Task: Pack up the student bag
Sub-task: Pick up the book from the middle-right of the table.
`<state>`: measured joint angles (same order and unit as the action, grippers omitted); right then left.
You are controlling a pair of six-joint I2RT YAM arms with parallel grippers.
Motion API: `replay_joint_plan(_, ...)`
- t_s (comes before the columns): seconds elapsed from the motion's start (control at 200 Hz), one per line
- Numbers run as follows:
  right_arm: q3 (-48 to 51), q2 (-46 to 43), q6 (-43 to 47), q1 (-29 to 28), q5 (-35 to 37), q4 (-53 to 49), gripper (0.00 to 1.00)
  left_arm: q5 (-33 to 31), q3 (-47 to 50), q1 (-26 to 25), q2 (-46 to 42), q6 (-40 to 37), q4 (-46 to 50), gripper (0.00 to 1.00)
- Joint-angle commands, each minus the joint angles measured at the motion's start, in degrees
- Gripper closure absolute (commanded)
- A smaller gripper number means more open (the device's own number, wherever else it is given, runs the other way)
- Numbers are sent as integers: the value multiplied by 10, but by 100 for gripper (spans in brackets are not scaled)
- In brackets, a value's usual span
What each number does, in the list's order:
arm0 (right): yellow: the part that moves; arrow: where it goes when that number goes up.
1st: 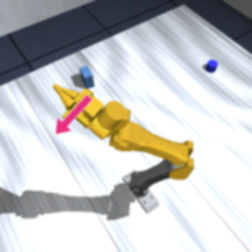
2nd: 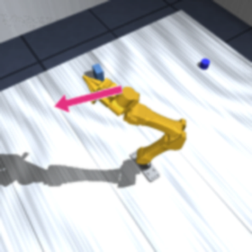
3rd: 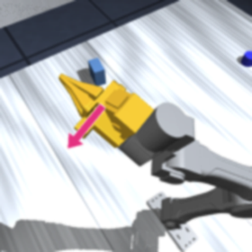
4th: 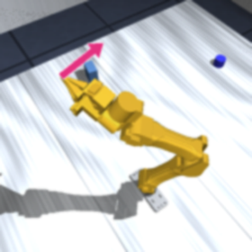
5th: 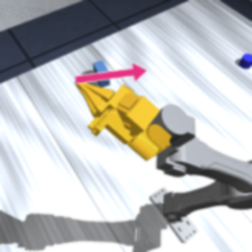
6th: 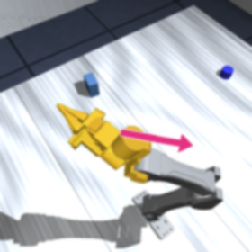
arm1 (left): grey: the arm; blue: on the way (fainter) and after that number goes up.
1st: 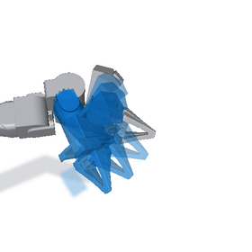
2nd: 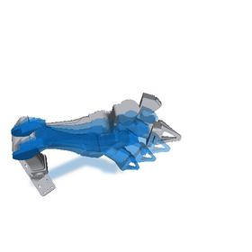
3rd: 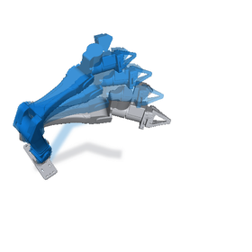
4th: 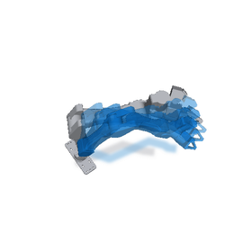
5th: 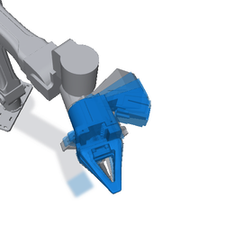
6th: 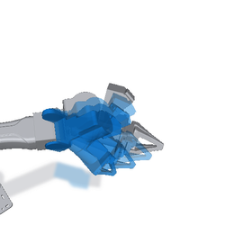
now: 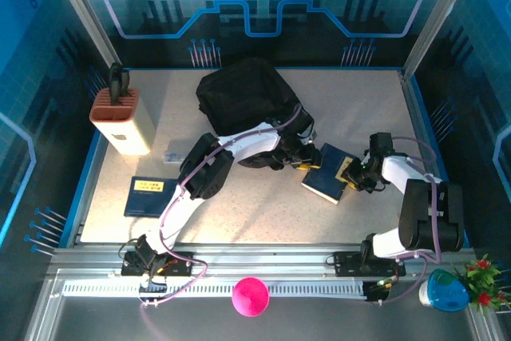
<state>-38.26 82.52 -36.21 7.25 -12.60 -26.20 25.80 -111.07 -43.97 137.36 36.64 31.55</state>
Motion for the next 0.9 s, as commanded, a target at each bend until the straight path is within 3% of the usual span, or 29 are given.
replay_joint_plan(0.0, -13, 14, -2, 9, -56, 29, 77, 78, 8, -8, -47, 22, -64, 64)
replay_joint_plan(0.465, -25, 41, 7, 27, -78, 53, 79, 85, 58, -3, -61, 57, -100, 68)
replay_joint_plan(0.61, -27, 38, 10, 28, -69, 48, 78, 68, 57, -3, -73, 55, -92, 73)
replay_joint_plan(0.775, -33, 13, 13, 28, -64, 41, 71, 38, 57, -1, -103, 49, -81, 84)
replay_joint_plan(0.895, -33, -27, 2, 28, -81, 49, 61, -4, 67, 1, -138, 45, -77, 89)
